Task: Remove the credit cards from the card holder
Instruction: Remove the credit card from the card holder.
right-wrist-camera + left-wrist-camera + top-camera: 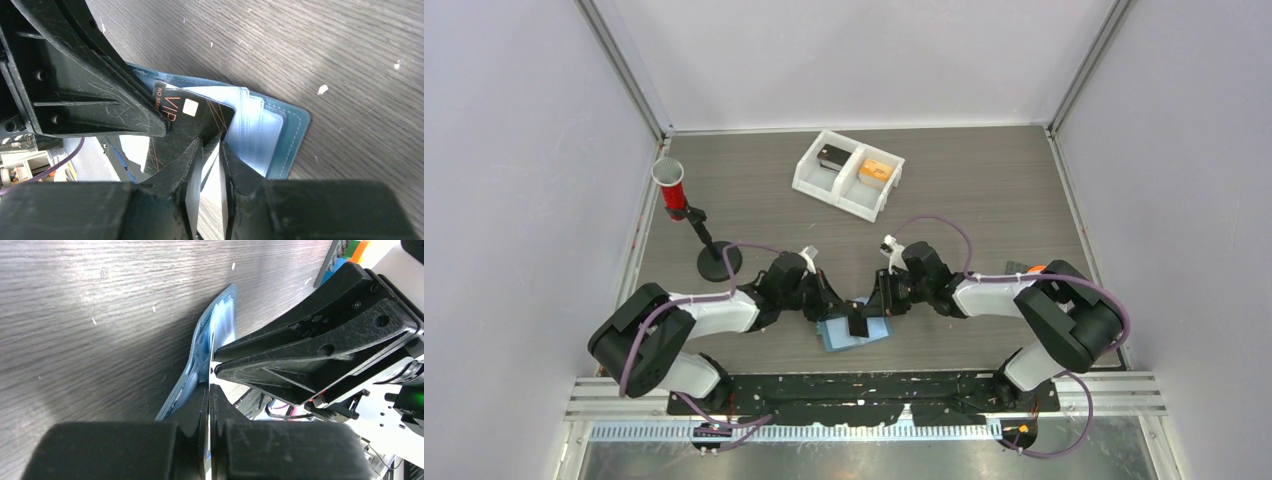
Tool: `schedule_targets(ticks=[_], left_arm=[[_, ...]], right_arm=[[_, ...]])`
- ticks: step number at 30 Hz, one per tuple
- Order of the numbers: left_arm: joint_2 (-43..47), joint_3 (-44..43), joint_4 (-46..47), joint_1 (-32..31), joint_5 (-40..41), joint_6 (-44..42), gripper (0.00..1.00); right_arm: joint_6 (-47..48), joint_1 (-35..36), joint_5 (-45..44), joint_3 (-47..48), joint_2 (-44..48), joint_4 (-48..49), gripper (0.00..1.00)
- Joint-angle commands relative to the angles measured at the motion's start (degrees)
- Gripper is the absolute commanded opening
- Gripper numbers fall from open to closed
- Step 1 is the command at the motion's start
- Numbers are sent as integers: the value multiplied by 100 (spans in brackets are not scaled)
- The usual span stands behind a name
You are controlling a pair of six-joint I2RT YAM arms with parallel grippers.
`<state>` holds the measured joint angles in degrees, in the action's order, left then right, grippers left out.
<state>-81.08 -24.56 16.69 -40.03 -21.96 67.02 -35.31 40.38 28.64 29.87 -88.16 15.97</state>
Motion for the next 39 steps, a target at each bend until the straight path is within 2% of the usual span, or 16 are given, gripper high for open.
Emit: schedule_targets(ticks=[1,6,7,9,12,15,18,22,26,32,34,37,39], left_arm=[[586,-37,-61,-24,7,188,0],[1359,-408,-1390,-23,479,-208,0],[1490,-437,-1535,-25,554,-228,3],[1629,-453,-1571,-23,614,-226,6],[1724,-363,-1312,-23,562,-105,0],[1704,-233,-1085,-25,534,-3,0],[1541,-229,-1058,-22,534,-55,1],[1277,32,-647,-22,543,-136,3],[971,356,-1,-22,434,-9,3],[578,481,721,-22,215,86,7],[559,527,859,-27,176,134,0],[714,601,880,-22,226,185,0],[987,649,857,-22,306,232,0]], right_arm=[[68,2,-150,-34,407,-261,28],[177,-4,-337,-36,1243,-731,41],[194,-4,-340,-21,1399,-835,45],[196,-5,-346,26,1578,-935,51],[73,1,-203,13,1745,-800,55],[-80,5,-92,-95,1806,-566,55],[-133,5,-5,-126,1718,-369,44],[-198,11,114,-201,1345,-48,38],[-341,71,219,-406,959,420,38],[-302,92,269,-277,391,496,37],[-317,90,282,-272,308,529,37],[-408,93,310,-287,371,550,37],[-483,93,319,-322,723,507,37]])
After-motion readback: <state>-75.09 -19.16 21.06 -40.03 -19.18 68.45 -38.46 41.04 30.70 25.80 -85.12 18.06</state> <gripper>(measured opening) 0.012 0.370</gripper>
